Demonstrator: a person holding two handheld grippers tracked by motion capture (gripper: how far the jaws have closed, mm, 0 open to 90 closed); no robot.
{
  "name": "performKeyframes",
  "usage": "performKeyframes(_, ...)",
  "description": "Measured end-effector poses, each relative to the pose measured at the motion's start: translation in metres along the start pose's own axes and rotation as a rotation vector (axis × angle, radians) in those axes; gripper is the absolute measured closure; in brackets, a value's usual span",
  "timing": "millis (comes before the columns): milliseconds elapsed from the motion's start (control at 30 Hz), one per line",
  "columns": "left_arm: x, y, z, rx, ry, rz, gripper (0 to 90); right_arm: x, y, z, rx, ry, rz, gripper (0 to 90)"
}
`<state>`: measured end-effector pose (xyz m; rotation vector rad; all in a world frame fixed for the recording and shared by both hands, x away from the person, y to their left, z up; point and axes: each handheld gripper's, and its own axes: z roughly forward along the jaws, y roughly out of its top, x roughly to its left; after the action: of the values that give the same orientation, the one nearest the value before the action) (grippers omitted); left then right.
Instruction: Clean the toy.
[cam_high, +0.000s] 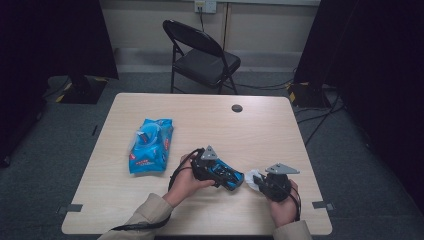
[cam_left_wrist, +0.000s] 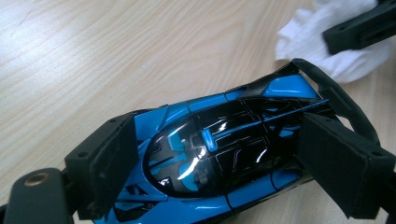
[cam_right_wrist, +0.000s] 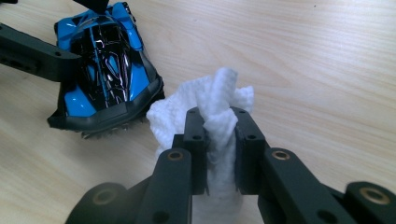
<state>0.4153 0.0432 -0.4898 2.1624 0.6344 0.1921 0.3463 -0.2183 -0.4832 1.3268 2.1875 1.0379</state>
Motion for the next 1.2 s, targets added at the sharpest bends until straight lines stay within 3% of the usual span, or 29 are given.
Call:
performKeyframes(100,0.0,-0.001,0.0,-0.005,-0.002,0.0,12.4,0.002,-0.001,0.008,0.037,0.01,-0.011,76.0)
performKeyframes(133,0.0,-0.001,0.0,-0.006,-0.002,0.001,12.4,0.003,-0.002,0.01,0.057,0.025,-0.014,72.4)
performKeyframes(300,0.0,-0.001,0.0,-0.009,-0.001,0.001,12.5,0.004,-0.004,0.008,0.066,0.006,-0.035,54.3)
performKeyframes(433,0.001,-0.001,0.0,-0.007,-0.002,0.001,12.5,0.003,-0.001,-0.008,0.053,-0.004,-0.062,53.5)
performKeyframes(533,0.001,-0.001,0.0,-0.007,-0.001,0.001,12.5,0.0,-0.002,-0.016,0.048,-0.001,-0.054,55.0)
performKeyframes(633,0.001,-0.001,0.0,-0.005,-0.001,0.001,12.5,-0.002,-0.005,-0.018,0.056,0.013,-0.043,49.0)
performKeyframes(933,0.001,-0.001,0.0,-0.006,-0.004,0.002,12.5,-0.003,-0.004,-0.026,0.056,-0.004,-0.043,44.7)
performKeyframes(1033,0.001,-0.001,0.0,-0.008,-0.003,0.002,12.5,-0.003,-0.005,-0.03,0.054,0.0,-0.041,47.2)
performKeyframes(1100,0.001,-0.001,0.0,-0.007,-0.003,0.002,12.5,-0.002,-0.006,-0.032,0.069,0.015,-0.05,58.0)
performKeyframes(1200,0.001,-0.001,0.0,-0.008,-0.002,0.001,12.5,-0.002,-0.01,-0.027,0.104,0.024,-0.053,57.5)
